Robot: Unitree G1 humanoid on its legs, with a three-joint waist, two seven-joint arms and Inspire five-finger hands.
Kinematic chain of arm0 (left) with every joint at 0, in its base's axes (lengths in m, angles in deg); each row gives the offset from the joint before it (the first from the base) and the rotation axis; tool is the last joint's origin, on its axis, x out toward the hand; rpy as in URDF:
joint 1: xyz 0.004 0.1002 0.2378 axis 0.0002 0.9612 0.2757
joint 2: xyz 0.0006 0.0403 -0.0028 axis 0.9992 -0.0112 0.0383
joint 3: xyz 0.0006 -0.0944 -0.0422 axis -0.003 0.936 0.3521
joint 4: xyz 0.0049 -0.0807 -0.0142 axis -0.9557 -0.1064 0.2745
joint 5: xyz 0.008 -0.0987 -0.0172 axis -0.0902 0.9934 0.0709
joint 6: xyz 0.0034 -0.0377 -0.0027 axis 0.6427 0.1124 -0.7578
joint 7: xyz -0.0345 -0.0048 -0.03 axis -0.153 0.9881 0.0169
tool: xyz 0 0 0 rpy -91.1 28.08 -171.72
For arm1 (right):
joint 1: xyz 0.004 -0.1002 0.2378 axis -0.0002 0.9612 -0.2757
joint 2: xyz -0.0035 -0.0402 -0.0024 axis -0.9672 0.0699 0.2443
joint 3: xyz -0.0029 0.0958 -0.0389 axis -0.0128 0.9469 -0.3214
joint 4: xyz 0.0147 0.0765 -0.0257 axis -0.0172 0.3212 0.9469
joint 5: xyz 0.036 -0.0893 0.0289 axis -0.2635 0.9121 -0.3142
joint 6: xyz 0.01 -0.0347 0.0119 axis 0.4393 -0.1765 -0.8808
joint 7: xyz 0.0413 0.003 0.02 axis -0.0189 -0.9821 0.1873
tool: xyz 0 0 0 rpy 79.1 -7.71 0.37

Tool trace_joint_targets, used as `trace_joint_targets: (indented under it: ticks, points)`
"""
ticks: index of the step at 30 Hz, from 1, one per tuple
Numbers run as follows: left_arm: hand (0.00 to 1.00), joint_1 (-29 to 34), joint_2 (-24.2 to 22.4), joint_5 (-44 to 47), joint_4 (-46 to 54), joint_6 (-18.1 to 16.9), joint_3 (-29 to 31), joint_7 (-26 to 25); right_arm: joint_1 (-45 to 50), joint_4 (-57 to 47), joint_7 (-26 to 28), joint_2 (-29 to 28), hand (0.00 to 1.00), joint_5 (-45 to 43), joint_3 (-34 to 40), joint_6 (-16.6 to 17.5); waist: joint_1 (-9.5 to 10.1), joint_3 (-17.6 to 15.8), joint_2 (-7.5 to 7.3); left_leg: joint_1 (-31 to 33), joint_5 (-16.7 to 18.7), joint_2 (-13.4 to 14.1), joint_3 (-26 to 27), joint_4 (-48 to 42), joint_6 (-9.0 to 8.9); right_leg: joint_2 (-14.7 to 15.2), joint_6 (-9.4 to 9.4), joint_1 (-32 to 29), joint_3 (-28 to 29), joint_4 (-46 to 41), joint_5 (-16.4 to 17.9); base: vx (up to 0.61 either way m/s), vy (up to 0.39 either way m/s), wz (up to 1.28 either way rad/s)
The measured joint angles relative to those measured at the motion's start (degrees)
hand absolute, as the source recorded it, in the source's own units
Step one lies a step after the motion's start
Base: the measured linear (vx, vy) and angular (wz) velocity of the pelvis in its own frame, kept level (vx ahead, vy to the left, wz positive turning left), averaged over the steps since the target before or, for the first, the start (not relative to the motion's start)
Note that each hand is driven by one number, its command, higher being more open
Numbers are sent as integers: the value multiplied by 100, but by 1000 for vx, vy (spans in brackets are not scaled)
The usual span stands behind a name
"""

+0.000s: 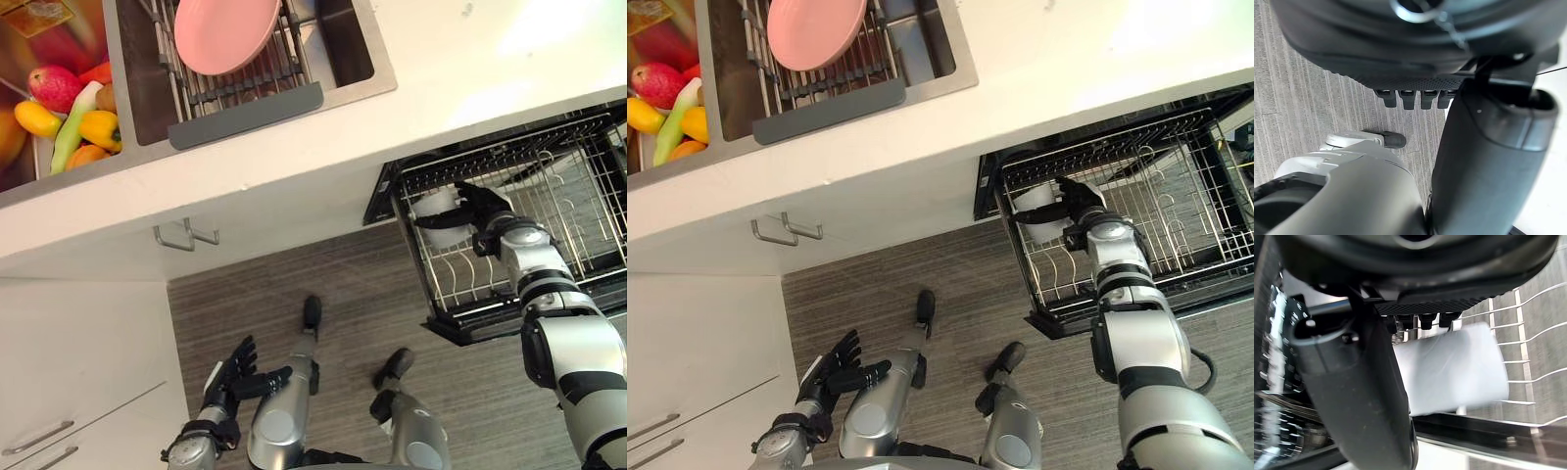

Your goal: Walk over to the sink, pick up the cup, carry it to the dishwasher, place the cup inside the dishwasher, then close the dishwasher door

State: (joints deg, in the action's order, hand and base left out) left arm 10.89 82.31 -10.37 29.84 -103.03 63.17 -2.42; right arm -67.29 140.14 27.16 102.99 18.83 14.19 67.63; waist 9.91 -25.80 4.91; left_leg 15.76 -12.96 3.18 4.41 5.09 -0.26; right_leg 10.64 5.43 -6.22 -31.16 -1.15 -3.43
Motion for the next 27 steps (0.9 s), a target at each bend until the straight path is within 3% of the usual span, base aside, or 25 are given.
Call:
trace_joint_targets:
  ticks: [7,10,14,17,20,22,27]
  points:
    - [100,0,-67,-141,-20,10,12,-137,1157,-2050,128,-141,100,-773,-1,248,-165,15,-31,-196,67,33,149,7,-70,-12,-9,110,163,15,14,13,-6,-12]
    - [100,5,-71,-243,-154,8,114,-299,2022,-3072,122,-527,100,-991,72,306,-287,107,-190,-297,103,85,297,21,-92,-45,0,122,307,23,13,19,-25,-25]
    - [100,80,-210,-518,-419,8,607,-650,3894,-4847,140,-1550,100,-1418,410,429,-495,373,-553,-474,199,177,499,0,-157,-114,7,177,520,65,33,69,-40,-27]
    - [100,209,-417,-532,-489,5,993,-1037,4959,-5891,514,-2025,100,-1825,573,628,-678,622,-623,-601,251,201,591,7,-170,-126,12,249,596,65,69,50,-25,-17]
    - [100,504,-784,-618,-426,-65,1514,-1312,5887,-7216,1329,-2544,100,-2769,740,1101,-765,966,-617,-781,390,238,691,29,-238,-165,30,453,615,177,108,41,-15,-8]
    - [100,842,-1041,-633,-370,-209,1788,-1526,6100,-8204,1957,-2804,100,-3052,733,1716,-757,1272,-600,-933,447,264,689,29,-277,-190,38,662,546,274,115,76,-32,4]
    - [100,1311,-1395,-626,-225,-358,2150,-1796,5763,-9377,2483,-2820,100,-3413,623,2709,-646,1758,-580,-973,507,208,402,30,-239,-167,94,1032,103,399,180,47,-12,38]
